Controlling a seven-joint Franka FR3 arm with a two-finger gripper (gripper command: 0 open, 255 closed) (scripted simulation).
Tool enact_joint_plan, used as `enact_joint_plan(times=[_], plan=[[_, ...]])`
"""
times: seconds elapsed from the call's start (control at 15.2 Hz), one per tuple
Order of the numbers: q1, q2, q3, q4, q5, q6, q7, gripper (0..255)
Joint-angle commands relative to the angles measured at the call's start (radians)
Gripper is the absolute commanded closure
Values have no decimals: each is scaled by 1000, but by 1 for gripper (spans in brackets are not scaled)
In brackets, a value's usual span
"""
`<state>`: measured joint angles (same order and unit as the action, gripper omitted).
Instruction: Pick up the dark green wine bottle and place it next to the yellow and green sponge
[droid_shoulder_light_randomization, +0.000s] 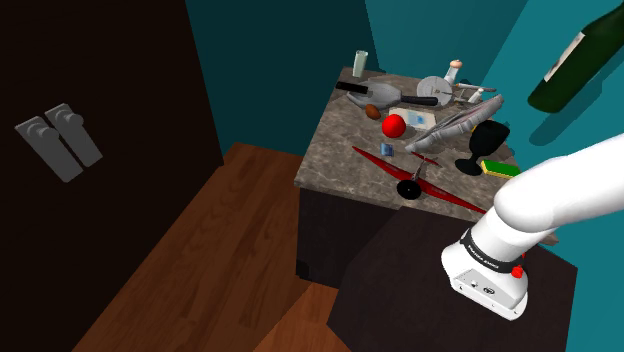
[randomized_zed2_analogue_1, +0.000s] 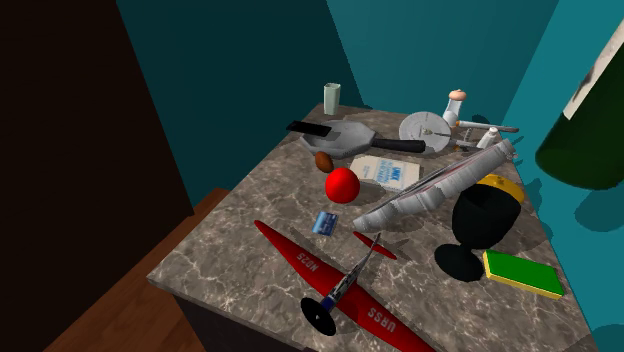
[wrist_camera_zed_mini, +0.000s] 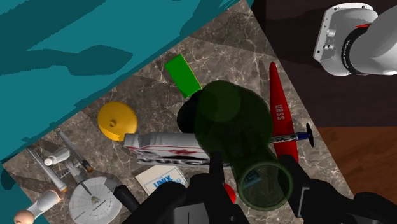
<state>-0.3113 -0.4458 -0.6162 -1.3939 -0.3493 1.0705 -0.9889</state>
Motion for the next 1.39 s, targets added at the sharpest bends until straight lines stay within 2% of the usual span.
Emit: enact_joint_plan(times=[0.0,1.32], plan=[[-7,-33,15,-62,-9,30,19,255],[-59,-237,41,-506,-67,272,115,255]])
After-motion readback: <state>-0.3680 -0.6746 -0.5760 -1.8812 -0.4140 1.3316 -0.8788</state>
